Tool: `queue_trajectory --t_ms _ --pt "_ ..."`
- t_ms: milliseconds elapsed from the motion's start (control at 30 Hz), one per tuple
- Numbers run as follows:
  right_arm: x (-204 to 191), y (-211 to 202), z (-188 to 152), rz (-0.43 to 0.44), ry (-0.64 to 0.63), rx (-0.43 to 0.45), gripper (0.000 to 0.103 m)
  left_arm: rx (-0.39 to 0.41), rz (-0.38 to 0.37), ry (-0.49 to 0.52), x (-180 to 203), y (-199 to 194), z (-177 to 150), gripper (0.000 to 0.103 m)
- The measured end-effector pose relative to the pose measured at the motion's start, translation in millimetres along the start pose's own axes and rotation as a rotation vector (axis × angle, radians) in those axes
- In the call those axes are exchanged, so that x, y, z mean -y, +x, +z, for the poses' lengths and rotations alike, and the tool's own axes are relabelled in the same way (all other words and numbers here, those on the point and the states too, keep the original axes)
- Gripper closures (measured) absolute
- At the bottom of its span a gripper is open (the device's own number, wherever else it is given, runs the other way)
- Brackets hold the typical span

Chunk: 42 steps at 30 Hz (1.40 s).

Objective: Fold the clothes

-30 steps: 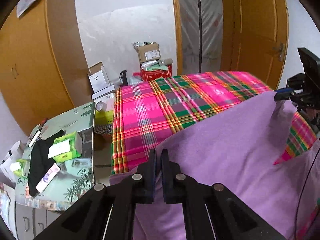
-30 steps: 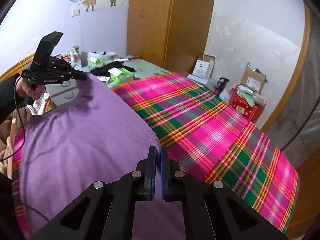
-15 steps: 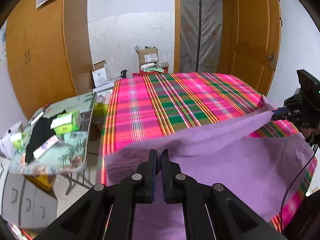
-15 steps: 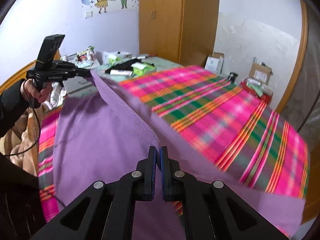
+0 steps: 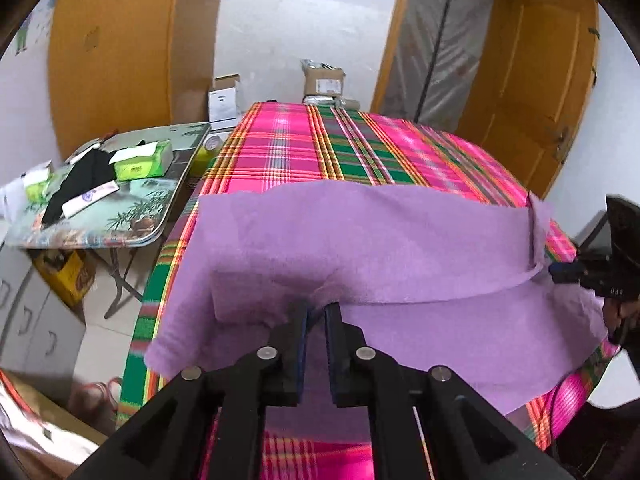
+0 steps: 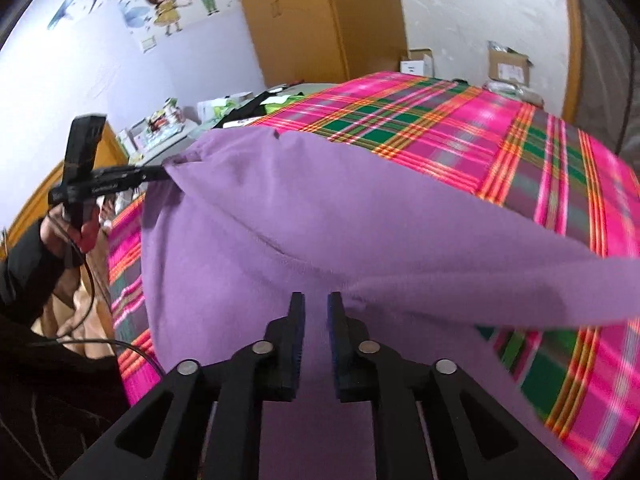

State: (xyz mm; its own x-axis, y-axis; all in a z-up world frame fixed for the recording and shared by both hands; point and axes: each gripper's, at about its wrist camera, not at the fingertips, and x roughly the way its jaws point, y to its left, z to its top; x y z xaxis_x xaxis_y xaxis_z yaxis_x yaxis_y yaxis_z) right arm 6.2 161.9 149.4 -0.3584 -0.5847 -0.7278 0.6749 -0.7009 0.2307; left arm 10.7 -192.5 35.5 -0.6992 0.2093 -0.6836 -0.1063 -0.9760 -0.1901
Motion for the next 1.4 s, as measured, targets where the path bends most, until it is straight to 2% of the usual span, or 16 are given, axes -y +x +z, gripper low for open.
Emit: queue_trajectory --t_ms 33,133,200,300,367,567,633,700,933,1067,1133,1200,1267,1300,1400 --pt "2.8 -2.4 -2.0 0.01 0.041 0.007 0.073 0.007 -0.001 -0.019 -0.5 -2.9 -0.6 0.095" --pt "11.7 -7.6 -5.9 0.035 0.159 0.028 0.07 0.011 -0.014 -0.1 -1.8 -7.5 -5.5 0.092" --pt "16.7 -11.3 -3.7 0.017 0.234 0.05 0.065 0.014 -0.039 -0.169 -5.2 -9.1 -7.1 0.082" --pt "22.9 -16.3 0.5 -0.008 0.304 0.084 0.064 0.016 -0.065 -0.271 -10.1 -9.6 -7.5 0.071" --pt "27.5 -17.8 4.1 -0.016 0.349 0.102 0.063 0.01 -0.072 -0.331 -12.0 -8.6 -8.8 0.071" --pt "41.5 -2.4 -7.0 0.008 0.529 0.035 0.063 -0.014 -0.095 -0.418 -13.4 -2.6 -11.7 0.07" --pt "45.0 0.4 -11.6 0.022 0.575 0.028 0.063 -0.011 -0.116 -0.445 -15.3 -1.1 -12.6 0.068" --pt "48.7 2.3 -12.9 0.044 0.613 0.029 0.063 -0.009 -0.13 -0.467 -18.7 2.7 -11.9 0.062" --pt "58.1 15.5 -2.7 0.066 0.707 -0.024 0.063 0.005 -0.132 -0.562 -34.7 13.6 -10.4 0.061" --pt "62.6 22.1 4.8 0.043 0.724 -0.046 0.063 -0.011 -0.121 -0.561 -34.3 21.8 -5.6 0.061" --pt "65.4 24.3 7.5 0.04 0.738 -0.041 0.063 -0.029 -0.107 -0.56 -33.6 25.5 -4.1 0.062" --pt "67.4 26.0 9.6 0.029 0.743 -0.036 0.065 -0.036 -0.095 -0.559 -35.1 27.2 -3.6 0.073" --pt "68.3 27.2 10.9 0.003 0.729 -0.034 0.087 -0.042 -0.084 -0.558 -36.6 28.7 -3.2 0.082" --pt "68.7 27.8 11.6 -0.011 0.723 -0.032 0.092 -0.037 -0.085 -0.555 -37.6 27.7 -1.9 0.088" --pt "71.8 30.1 10.8 0.002 0.725 -0.017 0.097 -0.015 -0.093 -0.54 -39.7 23.6 4.2 0.097"
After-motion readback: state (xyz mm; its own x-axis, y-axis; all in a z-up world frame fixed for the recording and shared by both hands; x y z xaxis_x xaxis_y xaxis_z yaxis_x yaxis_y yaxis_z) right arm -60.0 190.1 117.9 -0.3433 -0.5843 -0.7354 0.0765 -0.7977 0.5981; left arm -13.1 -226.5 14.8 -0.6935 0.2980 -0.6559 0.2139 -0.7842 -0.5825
